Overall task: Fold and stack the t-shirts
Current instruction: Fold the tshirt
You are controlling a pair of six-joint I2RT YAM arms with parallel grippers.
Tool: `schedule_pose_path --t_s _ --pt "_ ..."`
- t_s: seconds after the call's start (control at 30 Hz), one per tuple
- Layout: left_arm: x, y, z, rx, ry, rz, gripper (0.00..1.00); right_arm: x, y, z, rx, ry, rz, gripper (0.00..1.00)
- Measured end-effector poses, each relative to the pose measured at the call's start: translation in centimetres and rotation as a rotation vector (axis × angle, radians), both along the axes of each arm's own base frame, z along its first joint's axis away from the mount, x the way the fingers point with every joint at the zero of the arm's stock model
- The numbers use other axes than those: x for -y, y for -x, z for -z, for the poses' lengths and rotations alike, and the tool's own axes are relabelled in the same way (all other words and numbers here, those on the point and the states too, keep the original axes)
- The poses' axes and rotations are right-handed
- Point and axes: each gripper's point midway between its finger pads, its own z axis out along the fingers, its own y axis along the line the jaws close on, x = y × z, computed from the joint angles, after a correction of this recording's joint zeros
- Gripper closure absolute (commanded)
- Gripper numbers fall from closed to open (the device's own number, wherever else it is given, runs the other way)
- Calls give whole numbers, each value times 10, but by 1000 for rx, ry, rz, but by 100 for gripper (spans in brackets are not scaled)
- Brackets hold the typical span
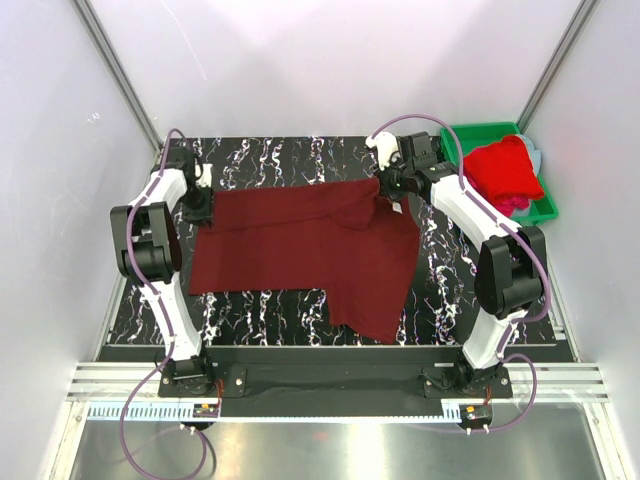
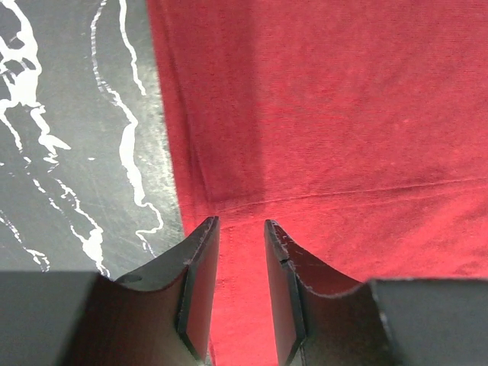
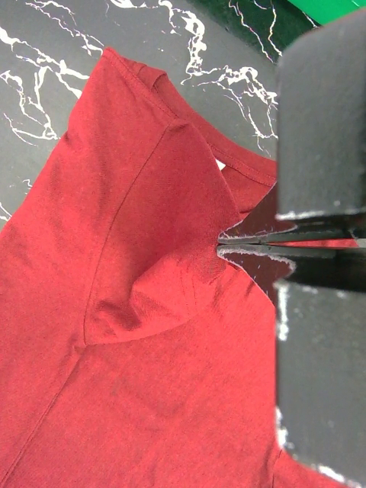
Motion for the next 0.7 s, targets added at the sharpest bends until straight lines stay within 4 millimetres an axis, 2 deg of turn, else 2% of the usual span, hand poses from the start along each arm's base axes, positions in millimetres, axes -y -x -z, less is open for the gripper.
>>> schedule_pose_path --t_s 0.23,0.43,0.7 --pt "-10 1 3 -8 6 -37 64 0 0 0 -1 0 0 100" --pt "-10 3 18 -51 20 -49 66 0 0 0 -1 1 0 100" --pt "-8 0 16 -49 38 -55 73 0 0 1 -1 0 0 100"
